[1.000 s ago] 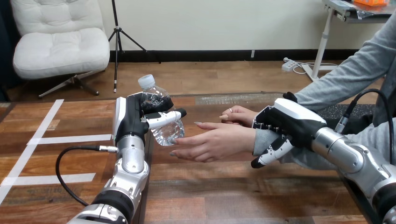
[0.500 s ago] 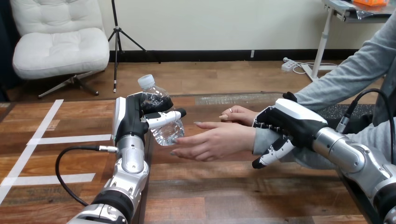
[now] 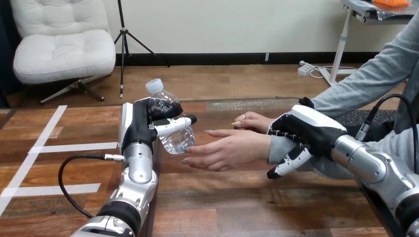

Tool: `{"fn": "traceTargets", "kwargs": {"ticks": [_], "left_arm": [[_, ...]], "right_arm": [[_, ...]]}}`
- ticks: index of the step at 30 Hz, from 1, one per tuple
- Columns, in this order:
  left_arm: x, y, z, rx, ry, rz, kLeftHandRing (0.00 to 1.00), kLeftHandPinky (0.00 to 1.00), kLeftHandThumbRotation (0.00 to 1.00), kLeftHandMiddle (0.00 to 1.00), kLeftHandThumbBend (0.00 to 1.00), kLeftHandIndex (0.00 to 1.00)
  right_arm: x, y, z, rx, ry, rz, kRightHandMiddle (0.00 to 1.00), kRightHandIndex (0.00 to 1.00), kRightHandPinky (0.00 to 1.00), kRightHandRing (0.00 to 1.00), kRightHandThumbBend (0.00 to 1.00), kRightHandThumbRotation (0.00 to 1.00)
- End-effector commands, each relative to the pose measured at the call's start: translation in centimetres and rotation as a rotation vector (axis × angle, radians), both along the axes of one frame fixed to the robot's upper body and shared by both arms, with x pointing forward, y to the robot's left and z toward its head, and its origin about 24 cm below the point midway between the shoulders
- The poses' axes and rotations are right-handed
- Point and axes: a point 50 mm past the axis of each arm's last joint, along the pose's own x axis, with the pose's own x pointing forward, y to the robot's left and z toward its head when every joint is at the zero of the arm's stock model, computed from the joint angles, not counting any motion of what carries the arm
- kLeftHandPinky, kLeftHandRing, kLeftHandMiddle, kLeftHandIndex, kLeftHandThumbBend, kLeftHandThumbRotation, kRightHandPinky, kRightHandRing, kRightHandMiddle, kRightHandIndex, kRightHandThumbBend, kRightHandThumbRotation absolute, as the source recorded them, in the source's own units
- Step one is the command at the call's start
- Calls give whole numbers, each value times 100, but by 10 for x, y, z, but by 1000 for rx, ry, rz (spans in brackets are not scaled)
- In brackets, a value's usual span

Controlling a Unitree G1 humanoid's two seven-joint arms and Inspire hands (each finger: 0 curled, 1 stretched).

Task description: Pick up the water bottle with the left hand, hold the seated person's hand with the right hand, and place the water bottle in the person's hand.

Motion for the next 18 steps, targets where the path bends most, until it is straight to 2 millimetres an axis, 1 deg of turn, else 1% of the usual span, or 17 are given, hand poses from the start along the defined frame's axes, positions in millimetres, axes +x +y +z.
{"fn": "traceTargets", "kwargs": {"ticks": [1, 10, 18], "left_arm": [[24, -3, 50, 15, -191, -33, 46, 41, 0, 47, 77, 50], [24, -3, 50, 10, -187, -32, 47, 43, 0, 48, 77, 50], [24, -3, 50, 11, -191, -34, 47, 42, 0, 47, 76, 50]], "right_arm": [[15, 3, 28, 17, -85, 5, 46, 49, 40, 42, 96, 0], [14, 3, 29, 25, -92, 10, 46, 48, 40, 42, 98, 0], [15, 3, 29, 14, -89, 9, 46, 48, 39, 41, 97, 0]]}}
